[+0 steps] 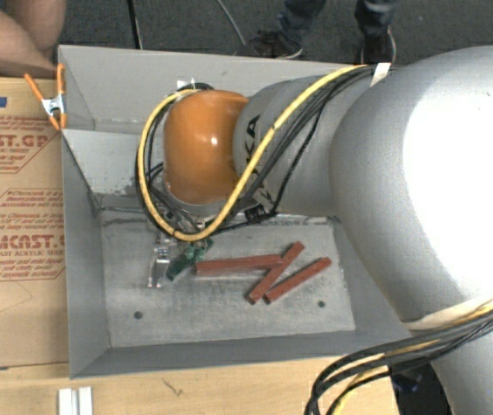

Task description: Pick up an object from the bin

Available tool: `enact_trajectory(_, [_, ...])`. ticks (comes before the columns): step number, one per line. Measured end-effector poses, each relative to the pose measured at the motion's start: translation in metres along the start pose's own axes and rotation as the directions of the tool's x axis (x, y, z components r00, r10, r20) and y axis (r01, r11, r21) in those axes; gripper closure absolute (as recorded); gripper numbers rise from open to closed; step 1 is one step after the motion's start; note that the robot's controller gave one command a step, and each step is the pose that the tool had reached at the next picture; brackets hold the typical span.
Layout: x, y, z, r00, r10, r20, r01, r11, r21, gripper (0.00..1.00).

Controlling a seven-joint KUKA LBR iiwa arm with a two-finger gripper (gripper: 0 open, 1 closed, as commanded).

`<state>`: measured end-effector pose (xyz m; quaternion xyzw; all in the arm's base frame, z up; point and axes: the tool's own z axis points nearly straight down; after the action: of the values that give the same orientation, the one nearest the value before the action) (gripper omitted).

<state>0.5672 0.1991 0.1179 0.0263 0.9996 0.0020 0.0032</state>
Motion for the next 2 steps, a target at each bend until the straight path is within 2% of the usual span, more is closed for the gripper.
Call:
enact_trajectory(1, [-0.015, -0.036, 0.023, 0.998, -0.056, -0.007, 0.056, 0.998, 0.002, 0.0])
enact_trajectory(2, [-0.001, -0.041, 0.04, 0.978, -0.211, 0.004, 0.211, 0.978, 0.0, 1.0])
